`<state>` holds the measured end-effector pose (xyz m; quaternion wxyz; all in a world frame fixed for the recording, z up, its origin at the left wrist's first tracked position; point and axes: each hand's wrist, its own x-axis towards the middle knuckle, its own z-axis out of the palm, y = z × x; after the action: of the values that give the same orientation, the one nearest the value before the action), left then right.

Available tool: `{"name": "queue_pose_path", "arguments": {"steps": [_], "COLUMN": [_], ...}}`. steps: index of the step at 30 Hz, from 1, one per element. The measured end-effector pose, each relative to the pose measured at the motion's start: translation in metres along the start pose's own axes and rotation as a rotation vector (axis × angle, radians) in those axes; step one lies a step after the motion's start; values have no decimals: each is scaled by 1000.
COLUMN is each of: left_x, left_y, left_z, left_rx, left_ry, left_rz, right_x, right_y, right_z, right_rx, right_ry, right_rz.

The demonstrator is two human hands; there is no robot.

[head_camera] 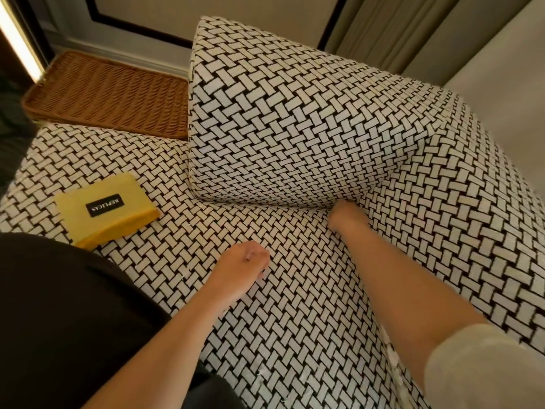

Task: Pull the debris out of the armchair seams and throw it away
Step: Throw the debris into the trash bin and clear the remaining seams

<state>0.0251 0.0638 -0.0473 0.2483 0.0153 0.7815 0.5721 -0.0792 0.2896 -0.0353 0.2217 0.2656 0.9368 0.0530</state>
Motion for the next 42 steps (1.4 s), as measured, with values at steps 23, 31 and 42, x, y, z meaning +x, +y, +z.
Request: {"name": "queue_pose_path", "arguments": {"steps": [23,31,42], "left_x": [4,4,-17], "left_y": [-3,0,20], "left_z": [-1,1,-2], "left_rx": [-5,-50,-756], "left_ry": [-6,-3,-156], "left_rz": [-57,-79,-224], "right_x": [-2,-40,-158], "right_y": [21,29,-41], "right_z": [-2,9,25], "right_rx": [-323,71,921], "right_ry": [42,383,-52], "right_rz": [-190,-297,-546]}}
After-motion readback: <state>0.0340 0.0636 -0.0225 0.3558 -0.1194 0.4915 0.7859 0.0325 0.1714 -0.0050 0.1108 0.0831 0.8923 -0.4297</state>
